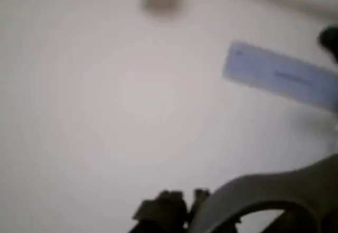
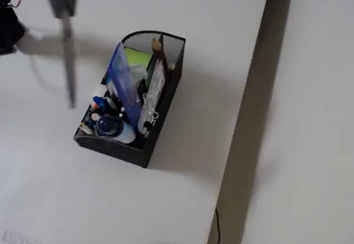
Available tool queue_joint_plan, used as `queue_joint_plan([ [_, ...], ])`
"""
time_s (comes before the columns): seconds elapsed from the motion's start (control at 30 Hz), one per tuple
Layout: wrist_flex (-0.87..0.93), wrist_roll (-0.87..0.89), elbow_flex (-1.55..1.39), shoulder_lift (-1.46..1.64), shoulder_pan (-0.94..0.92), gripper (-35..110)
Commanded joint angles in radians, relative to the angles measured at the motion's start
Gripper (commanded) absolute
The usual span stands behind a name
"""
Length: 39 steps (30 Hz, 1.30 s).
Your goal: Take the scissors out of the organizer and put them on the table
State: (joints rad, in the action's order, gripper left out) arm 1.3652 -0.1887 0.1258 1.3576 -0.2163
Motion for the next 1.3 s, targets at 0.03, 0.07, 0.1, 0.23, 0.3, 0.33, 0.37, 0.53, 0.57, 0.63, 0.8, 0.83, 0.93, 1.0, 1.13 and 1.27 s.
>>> queue_joint_plan([
  [0.03, 0.126, -0.233, 0.061, 0.120, -0.017, 0],
  [0.07, 0.155, -0.259, 0.061, 0.132, -0.012, 0],
  [0.1, 0.189, -0.282, 0.060, 0.144, -0.006, 0],
  [0.23, 0.368, -0.222, 0.063, 0.198, 0.029, 0],
  [0.3, 0.443, -0.110, 0.063, 0.221, 0.041, 0],
  [0.33, 0.462, -0.046, 0.041, 0.238, 0.046, 0],
  [0.37, 0.460, 0.009, -0.061, 0.296, 0.057, 0],
  [0.53, 0.457, 0.212, -0.330, 0.500, 0.166, 0],
  [0.57, 0.457, 0.236, -0.353, 0.520, 0.175, 0],
  [0.63, 0.456, 0.259, -0.445, 0.584, 0.198, 0],
  [0.8, 0.233, 0.250, -1.081, 0.977, 0.204, 0],
  [0.83, 0.183, 0.239, -1.239, 1.077, 0.207, 0],
  [0.93, 0.006, 0.206, -1.657, 1.292, 0.164, 0],
  [1.0, -0.083, 0.160, -1.888, 1.374, 0.160, 0],
  [1.13, -0.290, 0.005, -2.322, 1.539, 0.183, 0],
  [1.27, -0.494, -0.170, -2.655, 1.634, 0.155, 0],
])
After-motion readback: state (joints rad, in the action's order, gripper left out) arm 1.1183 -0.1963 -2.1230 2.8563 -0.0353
